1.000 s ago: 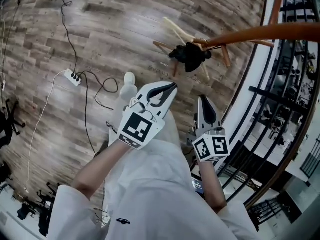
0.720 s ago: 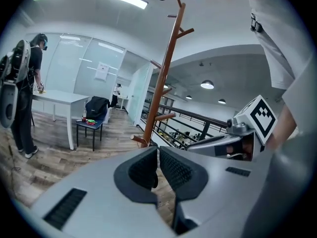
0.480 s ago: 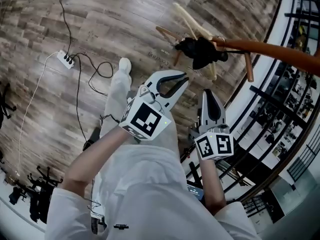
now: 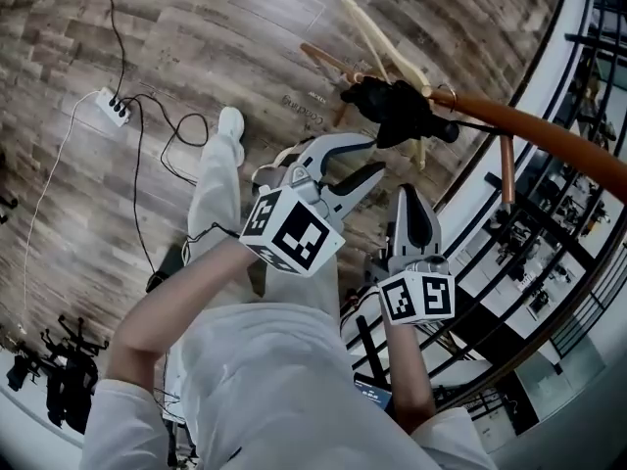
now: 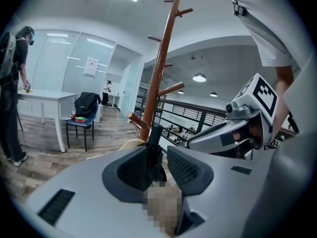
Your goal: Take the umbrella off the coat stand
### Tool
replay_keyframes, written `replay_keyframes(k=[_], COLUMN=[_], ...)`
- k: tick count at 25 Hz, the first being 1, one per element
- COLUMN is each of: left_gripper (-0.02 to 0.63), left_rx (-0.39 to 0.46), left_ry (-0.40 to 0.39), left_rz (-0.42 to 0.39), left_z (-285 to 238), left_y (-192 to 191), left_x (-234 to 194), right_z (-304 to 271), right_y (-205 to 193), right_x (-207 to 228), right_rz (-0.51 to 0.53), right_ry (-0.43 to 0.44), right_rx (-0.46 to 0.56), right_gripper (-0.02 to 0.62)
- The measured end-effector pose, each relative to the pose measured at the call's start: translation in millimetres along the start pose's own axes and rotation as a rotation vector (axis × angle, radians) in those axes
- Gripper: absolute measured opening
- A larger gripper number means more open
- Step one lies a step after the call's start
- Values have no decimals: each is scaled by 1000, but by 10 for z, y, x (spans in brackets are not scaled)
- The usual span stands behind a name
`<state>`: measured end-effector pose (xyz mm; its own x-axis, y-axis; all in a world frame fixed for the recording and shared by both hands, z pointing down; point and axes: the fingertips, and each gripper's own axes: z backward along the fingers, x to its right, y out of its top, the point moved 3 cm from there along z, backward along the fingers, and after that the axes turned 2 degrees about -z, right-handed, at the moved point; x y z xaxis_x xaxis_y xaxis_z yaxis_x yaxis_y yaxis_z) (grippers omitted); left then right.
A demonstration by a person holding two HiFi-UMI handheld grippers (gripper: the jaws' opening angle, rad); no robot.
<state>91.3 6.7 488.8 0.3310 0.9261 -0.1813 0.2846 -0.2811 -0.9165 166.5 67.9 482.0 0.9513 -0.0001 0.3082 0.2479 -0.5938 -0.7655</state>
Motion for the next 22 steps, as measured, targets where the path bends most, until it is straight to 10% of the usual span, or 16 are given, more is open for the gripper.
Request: replay_keyframes(k=[10, 22], left_gripper=[290, 320], left_rx=[-58, -59], left_ry=[-6, -62], left_rz=[-86, -175], left_z=[-416, -774], left_y=[-464, -862], left_x=[-173, -383], right_z=[-317, -606], right_y=[-288, -624], right_x=[255, 438], right_rz=[-41, -39], right_ry=[-10, -41], right_rx=[-28, -61], right_gripper=[37, 37])
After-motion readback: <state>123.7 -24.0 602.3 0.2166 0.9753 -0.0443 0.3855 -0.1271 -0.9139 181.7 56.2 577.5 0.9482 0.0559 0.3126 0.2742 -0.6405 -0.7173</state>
